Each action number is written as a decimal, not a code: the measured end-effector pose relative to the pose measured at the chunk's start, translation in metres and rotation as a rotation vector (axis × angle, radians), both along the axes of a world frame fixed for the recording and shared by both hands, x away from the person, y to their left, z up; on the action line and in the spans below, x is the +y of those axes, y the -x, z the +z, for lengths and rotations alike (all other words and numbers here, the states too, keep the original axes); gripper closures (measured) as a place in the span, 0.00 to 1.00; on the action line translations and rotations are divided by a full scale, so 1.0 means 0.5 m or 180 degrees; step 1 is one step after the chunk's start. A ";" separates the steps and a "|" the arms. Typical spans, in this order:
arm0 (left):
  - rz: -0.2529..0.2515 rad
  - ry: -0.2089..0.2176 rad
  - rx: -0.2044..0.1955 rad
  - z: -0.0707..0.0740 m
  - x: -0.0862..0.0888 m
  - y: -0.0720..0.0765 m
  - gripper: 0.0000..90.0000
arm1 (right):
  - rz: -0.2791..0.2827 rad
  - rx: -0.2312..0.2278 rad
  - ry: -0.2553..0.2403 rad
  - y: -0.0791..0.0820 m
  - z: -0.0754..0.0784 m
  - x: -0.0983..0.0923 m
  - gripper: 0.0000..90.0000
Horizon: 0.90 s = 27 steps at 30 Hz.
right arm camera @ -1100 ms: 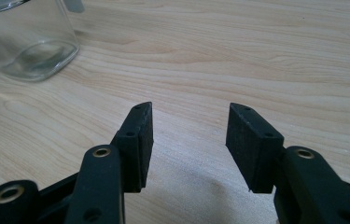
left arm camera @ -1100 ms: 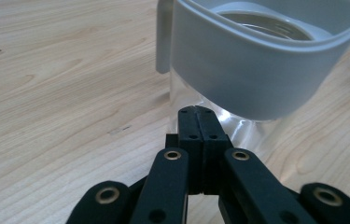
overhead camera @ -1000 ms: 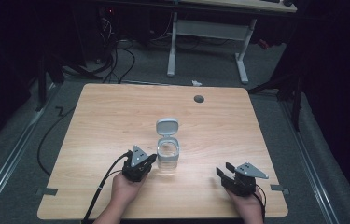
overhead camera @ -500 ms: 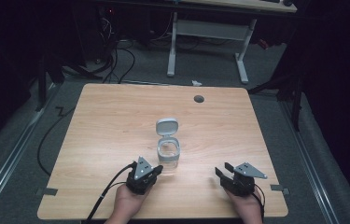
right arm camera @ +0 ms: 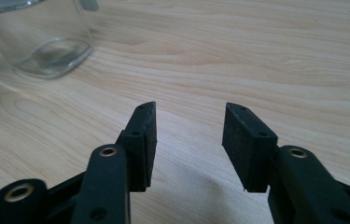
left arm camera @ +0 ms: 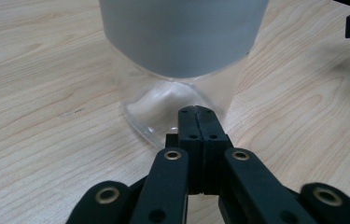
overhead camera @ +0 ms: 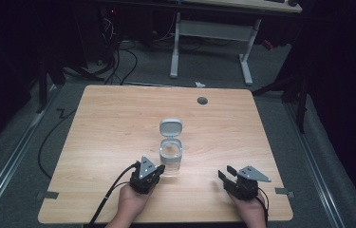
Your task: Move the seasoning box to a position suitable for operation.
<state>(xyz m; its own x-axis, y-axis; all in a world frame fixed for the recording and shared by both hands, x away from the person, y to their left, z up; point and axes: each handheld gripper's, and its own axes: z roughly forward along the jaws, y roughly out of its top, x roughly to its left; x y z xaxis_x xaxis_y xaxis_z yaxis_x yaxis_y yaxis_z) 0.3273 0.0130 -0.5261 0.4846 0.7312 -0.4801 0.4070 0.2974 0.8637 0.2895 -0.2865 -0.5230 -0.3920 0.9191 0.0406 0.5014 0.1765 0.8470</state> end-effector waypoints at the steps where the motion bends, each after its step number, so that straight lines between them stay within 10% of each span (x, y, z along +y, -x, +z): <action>1: 0.0001 0.0007 0.0010 -0.002 0.003 0.001 1.00 | 0.0027 -0.0003 -0.0003 -0.001 0.002 0.002 0.64; 11: -0.0017 0.0050 -0.0042 -0.009 0.043 0.009 0.93 | 0.0219 -0.0105 -0.0040 -0.049 0.036 0.070 1.00; 27: -0.0167 0.0127 0.0030 -0.002 0.035 0.022 0.89 | 0.0224 -0.0110 0.0005 -0.170 0.082 0.158 1.00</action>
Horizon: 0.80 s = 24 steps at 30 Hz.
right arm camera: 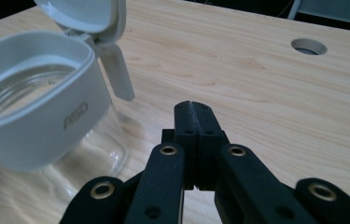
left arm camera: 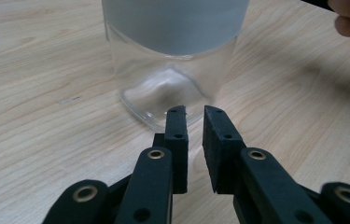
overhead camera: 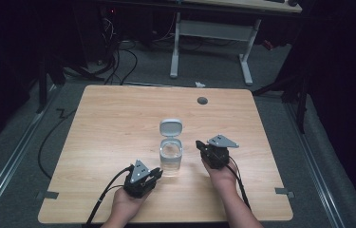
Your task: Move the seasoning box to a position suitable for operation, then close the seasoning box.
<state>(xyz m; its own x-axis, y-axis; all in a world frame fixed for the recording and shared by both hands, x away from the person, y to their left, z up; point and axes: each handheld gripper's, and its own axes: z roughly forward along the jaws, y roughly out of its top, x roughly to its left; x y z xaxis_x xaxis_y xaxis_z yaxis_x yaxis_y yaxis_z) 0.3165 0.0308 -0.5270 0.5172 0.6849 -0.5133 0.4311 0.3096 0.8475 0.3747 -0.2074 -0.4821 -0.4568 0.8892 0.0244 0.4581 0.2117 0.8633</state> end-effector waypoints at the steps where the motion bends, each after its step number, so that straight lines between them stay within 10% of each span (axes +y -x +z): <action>1: -0.0005 0.0009 0.0001 0.000 -0.002 0.001 0.89 | 0.0000 0.0000 0.0000 0.000 0.000 0.000 1.00; 24: -0.0045 -0.0007 -0.0003 -0.007 -0.039 -0.010 1.00 | 0.0100 -0.0130 -0.0013 -0.075 0.064 0.042 1.00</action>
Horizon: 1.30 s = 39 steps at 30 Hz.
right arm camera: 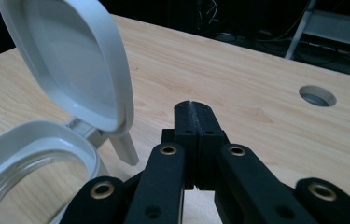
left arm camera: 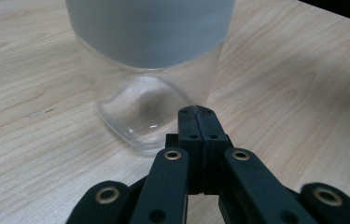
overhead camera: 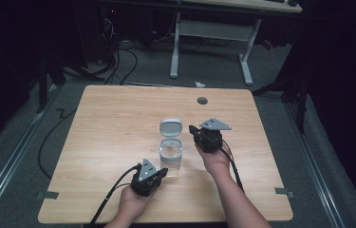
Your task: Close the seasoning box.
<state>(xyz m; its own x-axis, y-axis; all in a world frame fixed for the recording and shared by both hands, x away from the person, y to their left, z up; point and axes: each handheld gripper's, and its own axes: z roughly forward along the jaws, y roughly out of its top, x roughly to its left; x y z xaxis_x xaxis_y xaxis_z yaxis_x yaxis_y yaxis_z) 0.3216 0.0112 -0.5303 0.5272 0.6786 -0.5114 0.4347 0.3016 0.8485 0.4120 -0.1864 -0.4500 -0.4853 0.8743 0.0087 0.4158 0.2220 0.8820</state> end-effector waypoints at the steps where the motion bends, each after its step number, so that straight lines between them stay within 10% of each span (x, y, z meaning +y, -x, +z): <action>1: 0.0000 0.0000 0.0000 0.000 0.000 0.000 1.00 | 0.0000 0.0000 0.0000 0.000 0.000 0.000 1.00; 18: 0.0053 0.0006 0.0080 -0.006 -0.002 -0.010 1.00 | 0.0253 -0.0211 -0.0112 -0.032 0.048 0.038 1.00; 39: 0.0088 0.0037 0.0041 -0.004 -0.001 -0.008 1.00 | 0.0532 -0.0269 0.0063 0.104 -0.005 0.056 1.00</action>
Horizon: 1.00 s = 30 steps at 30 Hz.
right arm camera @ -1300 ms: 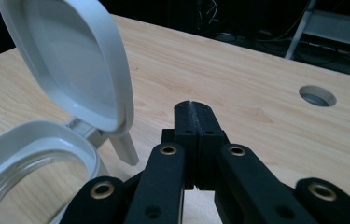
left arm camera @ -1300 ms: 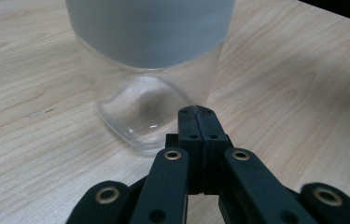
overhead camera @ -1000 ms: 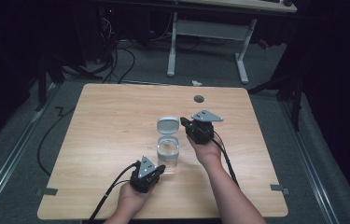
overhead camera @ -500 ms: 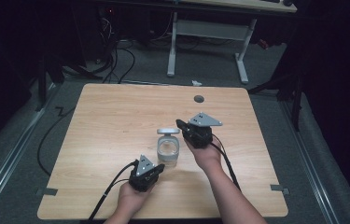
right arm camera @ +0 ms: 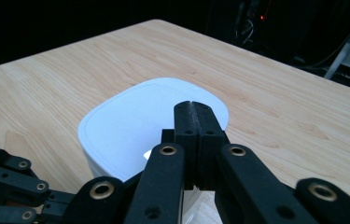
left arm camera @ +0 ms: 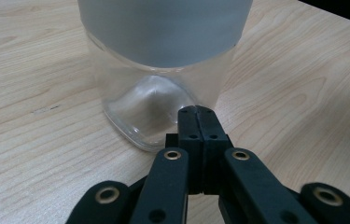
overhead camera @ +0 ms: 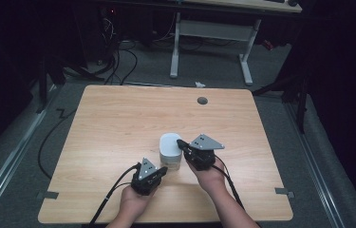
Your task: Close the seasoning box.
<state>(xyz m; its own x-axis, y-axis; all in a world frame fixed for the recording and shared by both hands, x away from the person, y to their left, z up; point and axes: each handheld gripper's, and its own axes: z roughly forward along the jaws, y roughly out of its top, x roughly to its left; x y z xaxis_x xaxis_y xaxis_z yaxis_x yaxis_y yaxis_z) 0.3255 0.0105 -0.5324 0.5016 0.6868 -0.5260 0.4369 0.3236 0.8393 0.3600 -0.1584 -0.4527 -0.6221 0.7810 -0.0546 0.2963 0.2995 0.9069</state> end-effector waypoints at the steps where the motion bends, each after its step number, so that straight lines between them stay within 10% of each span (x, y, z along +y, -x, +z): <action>1: -0.0014 -0.0027 -0.0008 -0.001 -0.001 0.002 1.00 | -0.0006 -0.0016 -0.0028 0.005 0.001 -0.005 1.00; 16: 0.0027 -0.0495 -0.0207 0.028 0.078 0.005 0.86 | -0.0442 0.0088 -0.0119 0.013 -0.026 -0.134 0.90; 21: 0.0293 -0.0775 -0.0254 0.015 0.147 -0.021 0.71 | -0.0761 0.0243 -0.0037 0.023 -0.071 -0.209 0.86; 30: 0.0755 -0.0700 -0.0031 -0.015 0.252 -0.045 0.65 | -0.1193 0.0326 -0.0058 0.081 -0.109 -0.308 0.73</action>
